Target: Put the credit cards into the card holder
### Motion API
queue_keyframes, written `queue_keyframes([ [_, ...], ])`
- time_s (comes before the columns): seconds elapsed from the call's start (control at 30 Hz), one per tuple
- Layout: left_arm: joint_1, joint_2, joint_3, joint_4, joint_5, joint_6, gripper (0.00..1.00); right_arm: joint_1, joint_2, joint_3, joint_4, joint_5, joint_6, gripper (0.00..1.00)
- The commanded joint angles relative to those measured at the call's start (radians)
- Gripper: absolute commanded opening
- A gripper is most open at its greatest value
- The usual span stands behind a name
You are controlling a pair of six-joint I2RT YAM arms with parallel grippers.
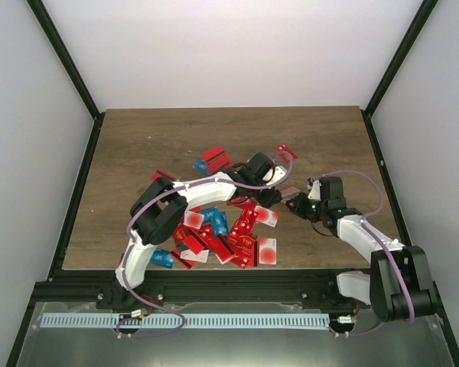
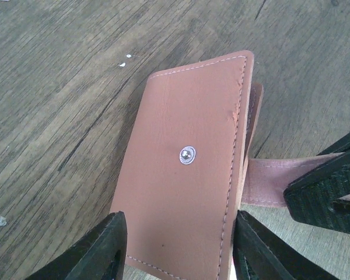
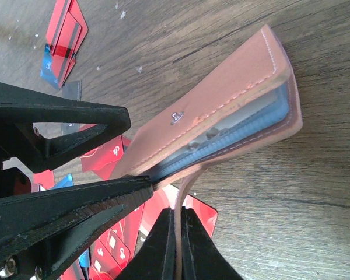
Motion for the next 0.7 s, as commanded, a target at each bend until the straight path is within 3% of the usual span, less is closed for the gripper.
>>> queue_keyframes([
  [0.0, 0.0, 0.003, 0.037, 0.013, -0.027, -0.01, 0.5, -0.01, -0.016, 0.023, -0.015, 0.007, -0.017, 0.01],
  [0.37, 0.013, 0.039, 0.093, -0.013, -0.028, -0.029, 0.46, -0.01, -0.01, 0.017, -0.017, 0.007, -0.022, 0.01],
  [0.6, 0.013, 0.08, 0.112, -0.004, -0.044, -0.03, 0.38, -0.01, 0.001, 0.014, -0.021, 0.019, -0.02, 0.01],
  [0.67, 0.013, 0.096, 0.124, -0.007, -0.051, -0.032, 0.31, -0.011, 0.005, 0.014, -0.024, 0.029, -0.017, 0.01],
])
